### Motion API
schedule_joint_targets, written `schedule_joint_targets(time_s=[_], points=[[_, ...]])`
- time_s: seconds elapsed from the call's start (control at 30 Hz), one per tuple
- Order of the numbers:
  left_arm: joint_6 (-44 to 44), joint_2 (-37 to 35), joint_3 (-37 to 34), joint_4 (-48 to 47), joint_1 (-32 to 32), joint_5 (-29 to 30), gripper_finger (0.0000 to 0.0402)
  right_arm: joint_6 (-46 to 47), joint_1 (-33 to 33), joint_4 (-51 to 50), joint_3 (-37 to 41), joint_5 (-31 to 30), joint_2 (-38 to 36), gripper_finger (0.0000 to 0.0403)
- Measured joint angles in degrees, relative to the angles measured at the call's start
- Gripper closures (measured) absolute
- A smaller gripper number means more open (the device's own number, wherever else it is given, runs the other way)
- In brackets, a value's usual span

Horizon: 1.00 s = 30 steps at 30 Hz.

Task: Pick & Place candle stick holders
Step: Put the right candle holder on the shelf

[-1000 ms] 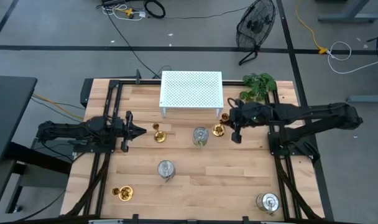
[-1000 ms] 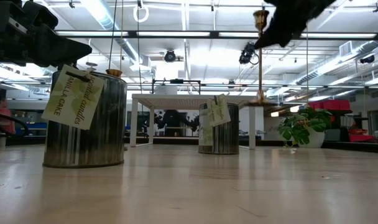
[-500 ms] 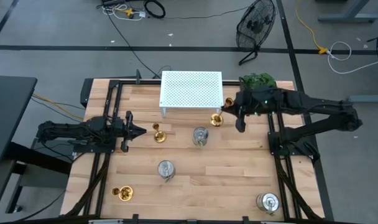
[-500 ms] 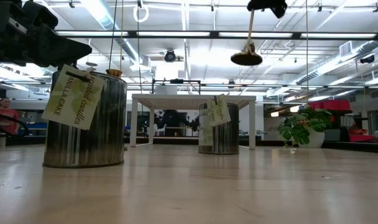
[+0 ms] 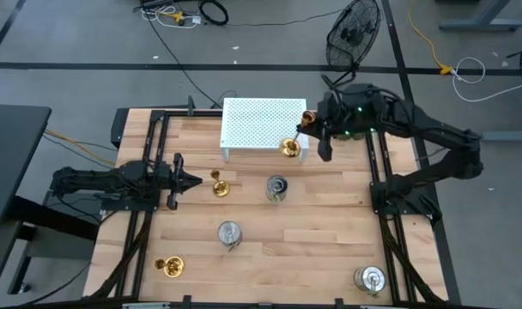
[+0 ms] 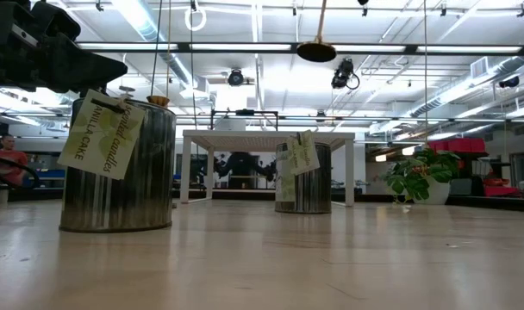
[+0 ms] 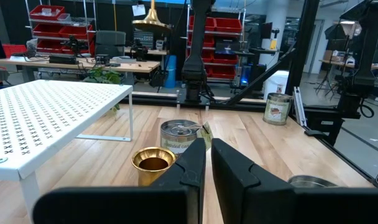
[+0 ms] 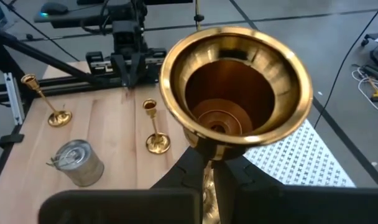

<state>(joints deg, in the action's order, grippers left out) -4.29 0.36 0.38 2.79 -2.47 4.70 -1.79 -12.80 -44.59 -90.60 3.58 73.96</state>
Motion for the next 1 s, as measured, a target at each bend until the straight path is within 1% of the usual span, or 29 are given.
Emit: schedule_joint_targets(time_s=[0.17, 0.37, 0.7, 1.0], points=[[0.0, 0.0, 0.0, 0.0, 0.0, 0.0, 0.0369, -0.6, -2.1, -0.1, -2.2, 0.6, 2.6, 0.0389], [0.0, 0.0, 0.0, 0.0, 0.0, 0.0, 0.0369, -0.7, -5.6, -0.1, -2.3, 0.5, 4.8, 0.0389], [0.0, 0.0, 0.0, 0.0, 0.0, 0.0, 0.0369, -0.7, -13.6, 0.0, -2.3, 0.5, 9.2, 0.0389], [0.0, 0.0, 0.0, 0.0, 0.0, 0.0, 0.0369, -0.2, -19.0, 3.8, -2.3, 0.3, 13.9, 0.0389]])
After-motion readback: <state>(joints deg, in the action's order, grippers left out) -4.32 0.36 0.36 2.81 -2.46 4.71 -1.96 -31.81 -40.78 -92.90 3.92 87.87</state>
